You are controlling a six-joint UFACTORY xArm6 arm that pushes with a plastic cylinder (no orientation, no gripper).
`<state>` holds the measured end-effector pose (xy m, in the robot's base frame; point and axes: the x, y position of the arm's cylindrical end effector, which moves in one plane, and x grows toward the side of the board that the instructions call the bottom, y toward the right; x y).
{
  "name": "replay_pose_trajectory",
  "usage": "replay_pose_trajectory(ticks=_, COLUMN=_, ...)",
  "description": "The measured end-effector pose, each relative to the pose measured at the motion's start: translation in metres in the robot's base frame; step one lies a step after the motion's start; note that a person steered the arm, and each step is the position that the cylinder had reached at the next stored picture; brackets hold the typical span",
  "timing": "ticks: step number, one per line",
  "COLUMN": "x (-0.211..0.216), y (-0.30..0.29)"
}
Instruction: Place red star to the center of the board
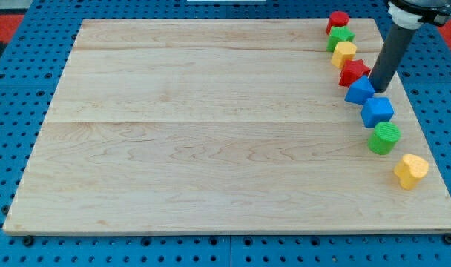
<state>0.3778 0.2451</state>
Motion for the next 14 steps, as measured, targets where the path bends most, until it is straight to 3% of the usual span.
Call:
replay_pose_trajectory(ticks=3, x=-0.009, y=0.025)
replay_pose_trajectory(ticks=4, x=-0.039, y=-0.002)
replay_pose_trajectory(ticks=5, x=-0.032, y=-0.035)
replay_pose_trajectory(ticks=8, x=-0.006, y=-0.206)
replay_pose_trajectory(ticks=14, x=-0.006, y=-0.144)
